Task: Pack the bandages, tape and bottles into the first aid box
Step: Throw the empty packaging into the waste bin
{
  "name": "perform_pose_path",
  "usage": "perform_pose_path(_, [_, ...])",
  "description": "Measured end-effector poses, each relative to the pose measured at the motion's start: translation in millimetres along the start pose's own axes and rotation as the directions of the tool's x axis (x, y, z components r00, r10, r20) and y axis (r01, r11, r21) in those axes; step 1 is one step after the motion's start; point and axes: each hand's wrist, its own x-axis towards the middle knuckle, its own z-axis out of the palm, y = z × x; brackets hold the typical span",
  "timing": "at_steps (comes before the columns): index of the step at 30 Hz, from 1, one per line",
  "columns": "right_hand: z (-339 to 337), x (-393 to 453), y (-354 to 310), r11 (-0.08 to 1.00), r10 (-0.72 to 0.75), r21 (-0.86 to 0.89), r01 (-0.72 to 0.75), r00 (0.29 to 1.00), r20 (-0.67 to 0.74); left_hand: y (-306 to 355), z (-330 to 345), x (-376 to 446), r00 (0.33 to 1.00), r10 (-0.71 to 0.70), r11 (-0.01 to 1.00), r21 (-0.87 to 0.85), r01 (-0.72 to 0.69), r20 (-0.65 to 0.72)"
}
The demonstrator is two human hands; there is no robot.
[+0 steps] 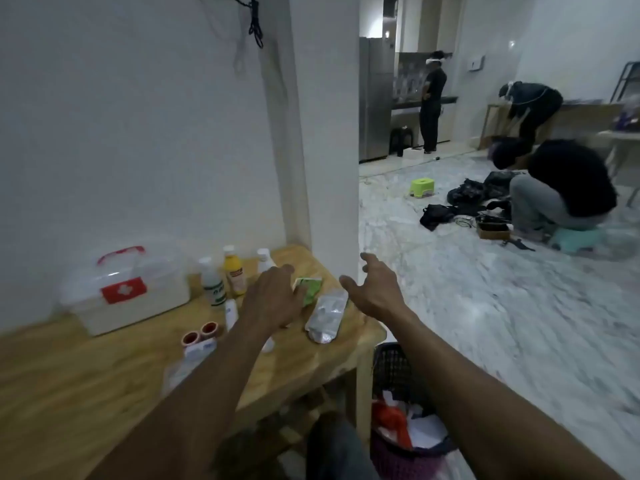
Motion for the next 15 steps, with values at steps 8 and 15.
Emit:
perform_pose_path(8, [33,24,37,0.991,0.122,0.034,-0.129,0.981,0.149,1,58,48,0.995,-0.037,0.999,0.034,0.034,0.095])
perform_pose_path(15, [38,45,55,0.944,0.229,0.195,-0.268,0.953,0.199,12,71,72,0.974,-0.132,0.982,0.159,0.104,0.182])
